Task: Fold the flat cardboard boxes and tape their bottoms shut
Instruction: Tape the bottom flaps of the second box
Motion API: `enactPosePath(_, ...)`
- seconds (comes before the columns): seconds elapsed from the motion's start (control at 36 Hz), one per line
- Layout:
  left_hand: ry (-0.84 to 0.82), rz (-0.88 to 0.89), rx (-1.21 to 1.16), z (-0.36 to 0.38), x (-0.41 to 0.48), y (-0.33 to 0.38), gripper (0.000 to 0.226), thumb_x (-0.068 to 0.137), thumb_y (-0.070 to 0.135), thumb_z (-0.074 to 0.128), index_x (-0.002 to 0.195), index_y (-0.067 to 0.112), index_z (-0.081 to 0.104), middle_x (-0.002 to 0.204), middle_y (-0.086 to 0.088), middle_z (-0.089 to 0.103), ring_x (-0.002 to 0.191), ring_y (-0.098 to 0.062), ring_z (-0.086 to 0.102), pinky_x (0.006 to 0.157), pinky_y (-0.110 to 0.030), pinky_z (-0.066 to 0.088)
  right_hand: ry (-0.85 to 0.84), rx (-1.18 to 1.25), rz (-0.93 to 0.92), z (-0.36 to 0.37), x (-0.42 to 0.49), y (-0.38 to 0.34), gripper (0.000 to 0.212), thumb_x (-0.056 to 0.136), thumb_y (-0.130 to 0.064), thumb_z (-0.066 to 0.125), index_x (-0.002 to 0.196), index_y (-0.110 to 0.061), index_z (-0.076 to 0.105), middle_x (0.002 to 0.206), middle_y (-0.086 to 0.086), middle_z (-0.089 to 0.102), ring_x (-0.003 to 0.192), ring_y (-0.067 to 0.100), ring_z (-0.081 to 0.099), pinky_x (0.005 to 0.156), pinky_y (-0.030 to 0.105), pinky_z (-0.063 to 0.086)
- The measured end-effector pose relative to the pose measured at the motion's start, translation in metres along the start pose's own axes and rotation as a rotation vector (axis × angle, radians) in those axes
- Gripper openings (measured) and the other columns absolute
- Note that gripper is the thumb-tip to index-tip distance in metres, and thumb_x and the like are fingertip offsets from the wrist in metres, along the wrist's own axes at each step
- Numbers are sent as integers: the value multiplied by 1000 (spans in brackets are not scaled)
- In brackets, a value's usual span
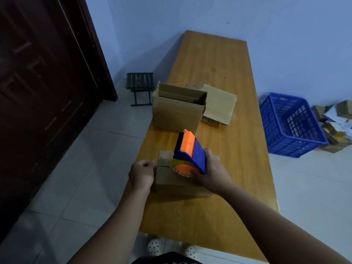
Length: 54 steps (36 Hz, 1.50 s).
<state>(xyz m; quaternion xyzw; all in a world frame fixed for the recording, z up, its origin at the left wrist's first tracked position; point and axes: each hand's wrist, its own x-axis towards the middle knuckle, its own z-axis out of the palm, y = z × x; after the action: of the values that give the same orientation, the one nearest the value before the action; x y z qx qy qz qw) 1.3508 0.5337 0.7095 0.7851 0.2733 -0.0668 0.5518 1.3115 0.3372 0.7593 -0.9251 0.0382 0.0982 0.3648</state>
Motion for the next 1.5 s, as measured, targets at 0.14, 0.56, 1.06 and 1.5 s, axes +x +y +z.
enactPosePath(0.14,-18,24,113,-1,3,-3,23,95,27,57,108,12,68,91,-1,64,80,-15,56,63,-26,44,-2,1,5,1,1,1,50,87,-32,68,126,-27,36,105,-13,51,94,4,53,74,19,46)
enactPosePath(0.56,-26,-196,219,6,3,-9,48,94,33,56,138,19,47,133,-9,54,121,-33,50,95,-44,44,15,8,4,5,-2,4,50,88,-32,68,125,-25,36,110,-10,52,97,6,55,77,23,50)
enactPosePath(1.06,-245,272,421,8,-41,-18,71,95,54,24,154,24,-3,91,-9,60,62,-17,55,44,-19,35,74,24,-2,12,-1,8,57,86,-37,69,130,-24,36,105,-15,48,88,3,53,68,17,47)
enactPosePath(1.5,-412,696,746,17,-19,-7,130,61,83,47,148,18,-24,160,4,-14,137,-2,-21,113,-30,-14,97,31,-4,12,0,6,54,86,-41,68,127,-23,38,104,-11,55,86,2,57,68,17,49)
